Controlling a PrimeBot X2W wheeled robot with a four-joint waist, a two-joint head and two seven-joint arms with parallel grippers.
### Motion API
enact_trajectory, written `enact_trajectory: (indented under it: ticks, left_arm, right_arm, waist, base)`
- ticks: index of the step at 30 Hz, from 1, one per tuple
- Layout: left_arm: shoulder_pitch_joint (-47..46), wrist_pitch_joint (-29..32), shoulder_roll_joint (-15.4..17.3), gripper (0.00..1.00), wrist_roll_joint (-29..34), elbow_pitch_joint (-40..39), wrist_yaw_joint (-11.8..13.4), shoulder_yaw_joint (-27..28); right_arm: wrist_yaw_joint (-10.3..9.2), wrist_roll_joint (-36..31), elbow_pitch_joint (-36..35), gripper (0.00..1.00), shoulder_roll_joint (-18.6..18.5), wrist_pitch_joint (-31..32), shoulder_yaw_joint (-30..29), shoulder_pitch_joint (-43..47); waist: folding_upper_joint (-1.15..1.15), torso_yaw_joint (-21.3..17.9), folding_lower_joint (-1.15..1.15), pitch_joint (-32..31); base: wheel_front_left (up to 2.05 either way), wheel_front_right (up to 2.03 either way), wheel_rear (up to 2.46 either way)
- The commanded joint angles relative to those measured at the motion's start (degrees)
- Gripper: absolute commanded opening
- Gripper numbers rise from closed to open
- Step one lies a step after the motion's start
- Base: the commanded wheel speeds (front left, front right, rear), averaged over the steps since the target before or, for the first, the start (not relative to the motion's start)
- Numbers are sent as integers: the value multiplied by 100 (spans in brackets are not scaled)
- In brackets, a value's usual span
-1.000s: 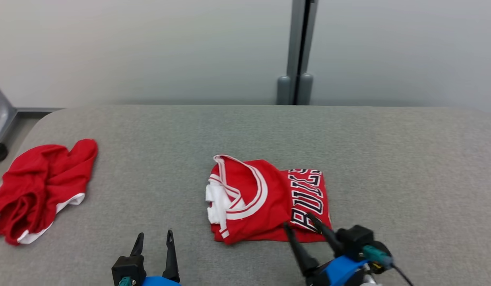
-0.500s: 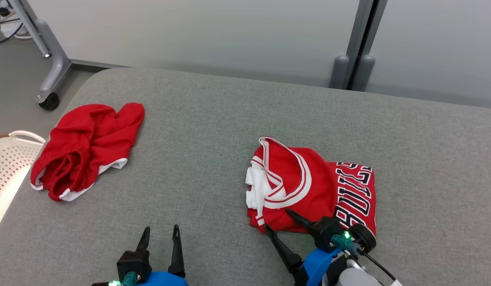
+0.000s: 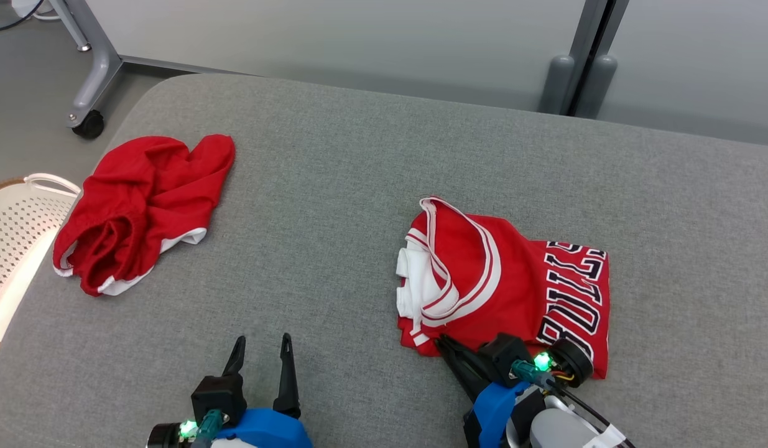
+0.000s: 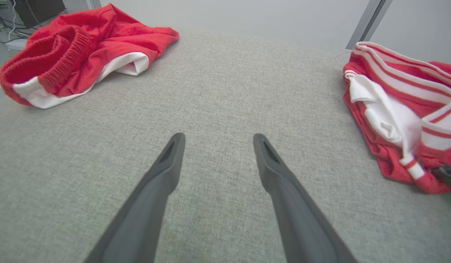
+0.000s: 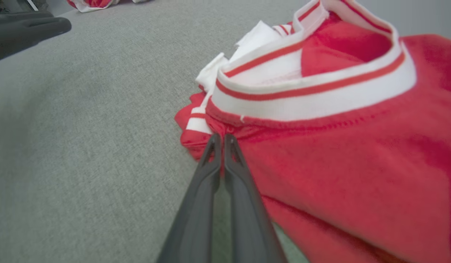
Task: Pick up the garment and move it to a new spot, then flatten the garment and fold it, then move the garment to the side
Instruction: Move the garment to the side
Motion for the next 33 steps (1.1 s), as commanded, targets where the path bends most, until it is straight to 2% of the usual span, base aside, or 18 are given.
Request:
enact_trajectory:
  ticks: [1, 10, 16, 20, 21, 22, 23, 27, 33]
  left_arm:
    - [-128, -16, -2, 100, -12, -26, 37, -25]
    - [-73, -15, -2, 100, 3, -45, 6, -31]
    - [-69, -16, -2, 100, 4, -45, -12, -60]
    - [-95, -16, -2, 100, 27, -38, -10, -28]
    - [-99, -16, -2, 100, 38, -42, -8, -17]
    - [-105, -16, -2, 100, 48, -53, -1, 0]
    - [-110, -16, -3, 100, 58, -68, 3, 8]
    - [-116, -16, -2, 100, 60, -120, 21, 48]
    - [-134, -16, -2, 100, 119, -198, 5, 150]
  right_arm:
    - [0, 4, -37, 0, -25, -24, 23, -112]
    - [0, 476, -872, 0, -23, -26, 422, -18]
    - [1, 750, -732, 0, -19, -26, 811, -53]
    - [1, 1215, -549, 0, -16, -26, 1289, -41]
    - [0, 1367, -503, 37, -24, -26, 1397, -58]
    - [1, 1454, -524, 83, -25, -27, 1472, -119]
    - [0, 1511, -576, 100, -24, -27, 1493, -198]
    - [0, 1564, -889, 100, -27, -26, 1257, -245]
    - [0, 961, -1439, 100, -112, -24, 35, 113]
  waist:
    - [0, 3, 0, 16]
    - [0, 14, 0, -27]
    - [0, 81, 0, -67]
    - [0, 79, 0, -80]
    - [0, 57, 0, -86]
    - [0, 25, 0, -92]
    - [0, -9, 0, -95]
    - [0, -221, 0, -141]
    - [0, -608, 0, -270]
  base:
    - [0, 0, 0]
    - [0, 0, 0]
    - [0, 0, 0]
    - [0, 0, 0]
    - [0, 0, 0]
    - [0, 0, 0]
    - [0, 0, 0]
    - [0, 0, 0]
    - [0, 0, 0]
